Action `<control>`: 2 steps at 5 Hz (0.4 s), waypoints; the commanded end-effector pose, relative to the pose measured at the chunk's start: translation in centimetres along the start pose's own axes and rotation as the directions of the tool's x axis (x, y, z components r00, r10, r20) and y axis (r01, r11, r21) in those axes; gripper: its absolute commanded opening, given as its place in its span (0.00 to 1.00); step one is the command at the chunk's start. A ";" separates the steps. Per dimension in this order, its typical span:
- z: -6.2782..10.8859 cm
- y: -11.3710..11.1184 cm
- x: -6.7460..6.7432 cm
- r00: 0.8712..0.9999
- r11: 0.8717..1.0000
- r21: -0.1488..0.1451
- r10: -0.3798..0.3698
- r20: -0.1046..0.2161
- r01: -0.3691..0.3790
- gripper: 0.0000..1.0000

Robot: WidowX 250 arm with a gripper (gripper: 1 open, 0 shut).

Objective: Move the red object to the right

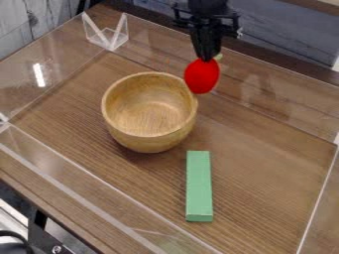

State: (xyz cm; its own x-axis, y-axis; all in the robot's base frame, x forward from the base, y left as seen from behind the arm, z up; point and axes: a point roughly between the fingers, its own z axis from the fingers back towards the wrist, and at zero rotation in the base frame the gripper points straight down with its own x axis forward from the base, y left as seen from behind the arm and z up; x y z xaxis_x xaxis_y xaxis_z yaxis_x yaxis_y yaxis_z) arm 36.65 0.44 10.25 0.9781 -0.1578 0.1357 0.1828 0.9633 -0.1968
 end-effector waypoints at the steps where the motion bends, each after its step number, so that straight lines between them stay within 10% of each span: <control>1: 2.3 -2.3 1.2 0.995 0.999 0.020 -0.045 0.085 0.043 0.00; 2: 0.8 -3.9 1.3 0.995 0.997 0.016 -0.071 0.068 0.070 0.00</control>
State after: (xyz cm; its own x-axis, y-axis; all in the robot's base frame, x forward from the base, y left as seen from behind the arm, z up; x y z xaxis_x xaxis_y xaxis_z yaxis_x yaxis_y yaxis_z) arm 36.69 -3.31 9.72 0.9669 -0.2082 0.1474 0.2343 0.9533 -0.1908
